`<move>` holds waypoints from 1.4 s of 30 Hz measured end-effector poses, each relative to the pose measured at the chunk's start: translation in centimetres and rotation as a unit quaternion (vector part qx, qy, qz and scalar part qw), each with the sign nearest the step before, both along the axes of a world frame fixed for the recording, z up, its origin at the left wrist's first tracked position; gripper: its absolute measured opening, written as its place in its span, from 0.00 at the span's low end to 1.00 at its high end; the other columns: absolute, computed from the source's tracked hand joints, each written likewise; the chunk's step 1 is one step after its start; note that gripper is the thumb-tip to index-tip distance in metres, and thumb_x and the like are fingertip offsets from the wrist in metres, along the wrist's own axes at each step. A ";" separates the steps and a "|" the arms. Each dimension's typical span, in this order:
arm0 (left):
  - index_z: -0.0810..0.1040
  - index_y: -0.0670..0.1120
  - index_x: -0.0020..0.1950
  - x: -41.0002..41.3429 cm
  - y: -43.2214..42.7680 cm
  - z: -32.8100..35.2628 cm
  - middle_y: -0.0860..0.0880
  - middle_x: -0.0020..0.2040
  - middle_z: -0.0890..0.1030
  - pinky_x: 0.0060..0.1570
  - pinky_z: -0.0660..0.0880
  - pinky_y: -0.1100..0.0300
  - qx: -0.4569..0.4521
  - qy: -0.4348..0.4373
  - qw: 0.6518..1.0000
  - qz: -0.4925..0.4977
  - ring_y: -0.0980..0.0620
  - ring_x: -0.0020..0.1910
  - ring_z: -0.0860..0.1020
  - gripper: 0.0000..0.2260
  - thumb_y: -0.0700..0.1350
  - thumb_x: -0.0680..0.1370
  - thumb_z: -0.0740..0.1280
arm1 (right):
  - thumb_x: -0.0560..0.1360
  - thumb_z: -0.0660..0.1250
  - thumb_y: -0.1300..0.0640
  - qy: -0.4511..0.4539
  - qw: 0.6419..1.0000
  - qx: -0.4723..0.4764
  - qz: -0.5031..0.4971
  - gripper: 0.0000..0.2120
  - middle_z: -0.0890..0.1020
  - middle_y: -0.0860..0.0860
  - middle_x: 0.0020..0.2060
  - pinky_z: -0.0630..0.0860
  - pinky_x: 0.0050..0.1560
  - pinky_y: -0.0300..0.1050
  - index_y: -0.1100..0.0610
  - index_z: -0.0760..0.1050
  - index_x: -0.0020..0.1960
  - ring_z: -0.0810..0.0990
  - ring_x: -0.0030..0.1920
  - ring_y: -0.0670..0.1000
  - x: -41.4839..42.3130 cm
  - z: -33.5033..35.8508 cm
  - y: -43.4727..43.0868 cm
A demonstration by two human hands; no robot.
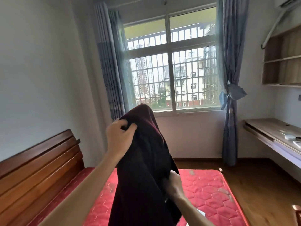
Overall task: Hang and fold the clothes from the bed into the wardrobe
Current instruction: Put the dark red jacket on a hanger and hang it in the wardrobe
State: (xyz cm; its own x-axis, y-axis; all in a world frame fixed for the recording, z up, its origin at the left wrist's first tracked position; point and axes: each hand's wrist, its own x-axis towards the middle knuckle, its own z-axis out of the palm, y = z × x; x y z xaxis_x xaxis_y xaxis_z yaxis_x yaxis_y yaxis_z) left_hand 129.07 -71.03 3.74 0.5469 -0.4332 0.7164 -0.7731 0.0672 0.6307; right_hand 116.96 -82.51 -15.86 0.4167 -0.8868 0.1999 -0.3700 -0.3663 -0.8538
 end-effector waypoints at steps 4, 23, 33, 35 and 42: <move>0.67 0.46 0.32 3.4 3.0 0.4 0.52 0.37 0.72 0.46 0.70 0.63 0.045 -0.030 0.996 0.069 0.54 0.37 0.70 0.18 0.42 0.71 0.76 | 0.73 0.60 0.59 -0.014 0.998 -0.061 -0.023 0.07 0.82 0.54 0.39 0.68 0.38 0.48 0.59 0.75 0.40 0.79 0.43 0.60 -0.5 3.1 -1.8; 0.73 0.47 0.38 5.6 2.8 -0.2 0.49 0.34 0.77 0.37 0.73 0.55 0.068 0.005 0.997 -0.028 0.51 0.36 0.75 0.14 0.44 0.67 0.78 | 0.72 0.69 0.64 -0.103 0.960 -0.251 -0.065 0.12 0.83 0.51 0.45 0.72 0.45 0.43 0.55 0.77 0.55 0.80 0.45 0.52 -5.9 16.3 -2.5; 0.67 0.46 0.33 -2.3 -2.4 5.7 0.54 0.27 0.69 0.28 0.65 0.71 -0.016 -0.141 0.990 0.012 0.59 0.28 0.67 0.09 0.36 0.68 0.65 | 0.63 0.77 0.39 0.078 0.966 -0.175 -0.175 0.35 0.77 0.55 0.56 0.74 0.58 0.54 0.55 0.72 0.63 0.76 0.57 0.59 -11.2 4.5 -4.0; 0.68 0.46 0.33 -2.8 -2.9 5.3 0.54 0.27 0.69 0.28 0.64 0.70 -0.006 -0.158 0.987 0.009 0.60 0.28 0.66 0.08 0.35 0.68 0.65 | 0.60 0.75 0.36 0.099 0.972 -0.052 -0.206 0.38 0.76 0.57 0.58 0.74 0.58 0.53 0.54 0.71 0.65 0.76 0.58 0.60 -12.6 -0.5 -3.6; 0.70 0.44 0.36 0.0 -2.3 3.1 0.52 0.30 0.70 0.33 0.65 0.64 0.022 -0.149 0.988 0.043 0.58 0.30 0.67 0.06 0.35 0.70 0.64 | 0.75 0.67 0.48 0.136 0.974 0.149 -0.103 0.13 0.83 0.55 0.47 0.72 0.44 0.48 0.56 0.74 0.51 0.81 0.49 0.57 -11.7 -13.6 -2.1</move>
State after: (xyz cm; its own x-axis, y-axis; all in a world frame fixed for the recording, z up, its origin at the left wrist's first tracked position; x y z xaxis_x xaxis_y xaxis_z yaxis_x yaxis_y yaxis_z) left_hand 129.05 -73.37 6.84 0.3499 -0.4298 0.8324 -0.9267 -0.0290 0.3746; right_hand 105.29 -84.59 -29.44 0.2247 -0.9591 -0.1723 -0.6364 -0.0105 -0.7713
